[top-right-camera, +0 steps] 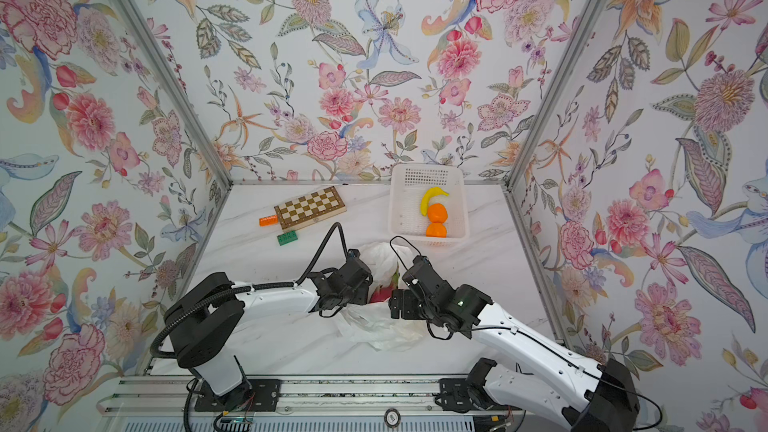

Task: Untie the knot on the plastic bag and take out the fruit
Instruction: 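Grasp another orange in the bag with the left gripper and lift it, then bring the right gripper to the orange held by the left and grasp it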

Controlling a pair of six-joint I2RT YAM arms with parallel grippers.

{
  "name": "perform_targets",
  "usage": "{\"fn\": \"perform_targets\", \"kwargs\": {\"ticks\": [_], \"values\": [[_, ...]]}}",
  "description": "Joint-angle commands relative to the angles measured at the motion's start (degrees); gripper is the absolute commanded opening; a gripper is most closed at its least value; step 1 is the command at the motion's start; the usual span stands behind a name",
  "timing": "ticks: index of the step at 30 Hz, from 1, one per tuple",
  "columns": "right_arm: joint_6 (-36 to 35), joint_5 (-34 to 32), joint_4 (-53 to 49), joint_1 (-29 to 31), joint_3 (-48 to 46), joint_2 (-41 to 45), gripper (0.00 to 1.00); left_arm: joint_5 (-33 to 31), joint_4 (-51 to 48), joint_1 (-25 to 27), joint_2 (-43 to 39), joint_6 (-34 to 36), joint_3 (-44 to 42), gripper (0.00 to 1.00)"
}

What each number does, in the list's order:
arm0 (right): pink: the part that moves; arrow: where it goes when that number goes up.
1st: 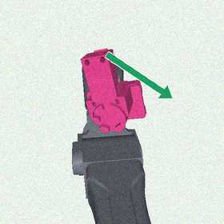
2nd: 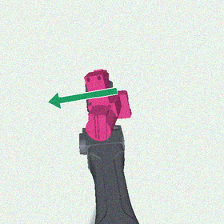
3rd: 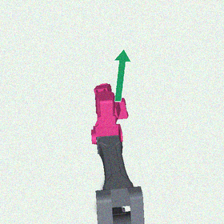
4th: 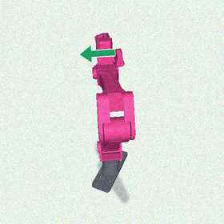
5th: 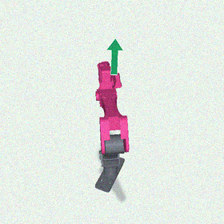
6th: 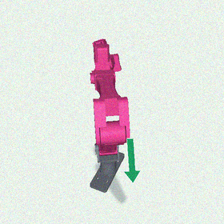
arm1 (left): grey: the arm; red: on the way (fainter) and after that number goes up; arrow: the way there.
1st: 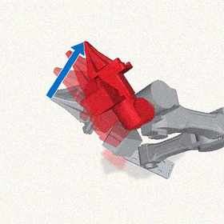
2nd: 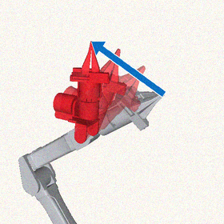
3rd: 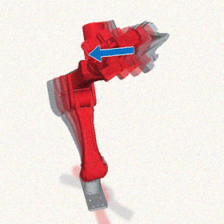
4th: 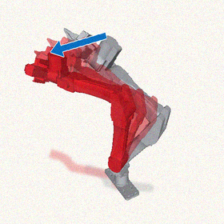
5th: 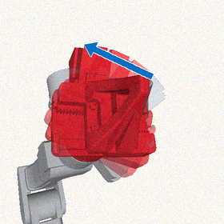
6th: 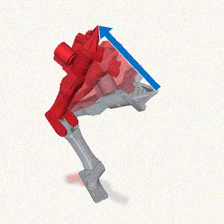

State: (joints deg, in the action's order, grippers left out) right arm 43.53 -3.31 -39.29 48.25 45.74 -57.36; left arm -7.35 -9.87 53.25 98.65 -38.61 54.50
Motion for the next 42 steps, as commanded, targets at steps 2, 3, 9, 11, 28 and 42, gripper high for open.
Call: {"fn": "perform_targets", "kwargs": {"ticks": [2,3,9,11,28,42], "values": [[-2.15,-0.66,-0.64,-2.59,3.92,0.76,0.96,1.16,1.78,-0.21,-3.91,0.20,-1.31,0.53],[-2.88,-0.62,-0.29,-3.27,4.70,0.60,0.97,1.15,1.87,-0.26,-4.61,0.14,-1.52,0.52],[-7.37,1.91,2.82,-7.47,9.66,-2.92,0.99,0.84,4.23,-0.23,-8.35,0.73,-2.99,0.49],[-8.56,2.23,3.53,-8.55,11.40,-4.71,0.99,1.11,4.37,-0.26,-8.56,1.30,-2.97,0.48],[-12.70,1.82,7.03,-12.31,22.51,-22.82,0.99,3.62,9.83,0.35,-17.85,5.97,-6.07,0.48],[-16.79,3.03,7.44,-16.43,25.11,-32.60,0.99,4.18,17.00,1.74,-26.46,12.84,-10.33,0.48]]}}
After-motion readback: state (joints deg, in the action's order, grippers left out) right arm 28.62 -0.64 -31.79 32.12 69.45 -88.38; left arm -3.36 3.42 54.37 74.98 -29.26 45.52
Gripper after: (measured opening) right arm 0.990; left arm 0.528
